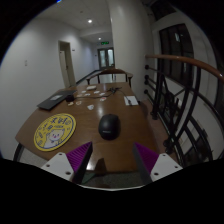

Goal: Arrange mouse

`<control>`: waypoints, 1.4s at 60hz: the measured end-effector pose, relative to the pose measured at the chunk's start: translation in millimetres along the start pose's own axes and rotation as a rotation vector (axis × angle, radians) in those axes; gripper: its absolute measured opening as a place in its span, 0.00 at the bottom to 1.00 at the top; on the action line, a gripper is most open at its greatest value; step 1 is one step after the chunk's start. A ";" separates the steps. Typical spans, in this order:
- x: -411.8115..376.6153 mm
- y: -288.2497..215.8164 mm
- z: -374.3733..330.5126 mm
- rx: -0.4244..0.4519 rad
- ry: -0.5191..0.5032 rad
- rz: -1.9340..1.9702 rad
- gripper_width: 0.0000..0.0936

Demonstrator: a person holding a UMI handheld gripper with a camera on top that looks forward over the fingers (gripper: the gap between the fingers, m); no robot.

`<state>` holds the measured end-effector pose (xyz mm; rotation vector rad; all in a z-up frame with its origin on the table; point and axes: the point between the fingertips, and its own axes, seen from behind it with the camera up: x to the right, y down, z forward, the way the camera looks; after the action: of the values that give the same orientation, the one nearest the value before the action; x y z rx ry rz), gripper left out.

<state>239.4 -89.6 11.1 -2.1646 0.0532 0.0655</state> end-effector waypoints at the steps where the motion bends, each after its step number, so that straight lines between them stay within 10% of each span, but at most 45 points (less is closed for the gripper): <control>1: -3.6 -1.2 7.1 -0.003 0.001 -0.001 0.88; 22: 0.3 -41.9 109.3 0.002 0.109 -0.005 0.81; 27: -1.0 -43.9 114.6 0.019 0.101 -0.015 0.52; 44: 2.6 -49.1 100.6 0.003 0.116 0.094 0.44; 64: -163.5 -163.0 6.3 0.306 -0.004 -0.077 0.44; 84: -250.5 -46.4 84.0 0.088 -0.055 -0.131 0.43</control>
<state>-9.8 9.3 19.4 -2.0723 -0.1149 0.0462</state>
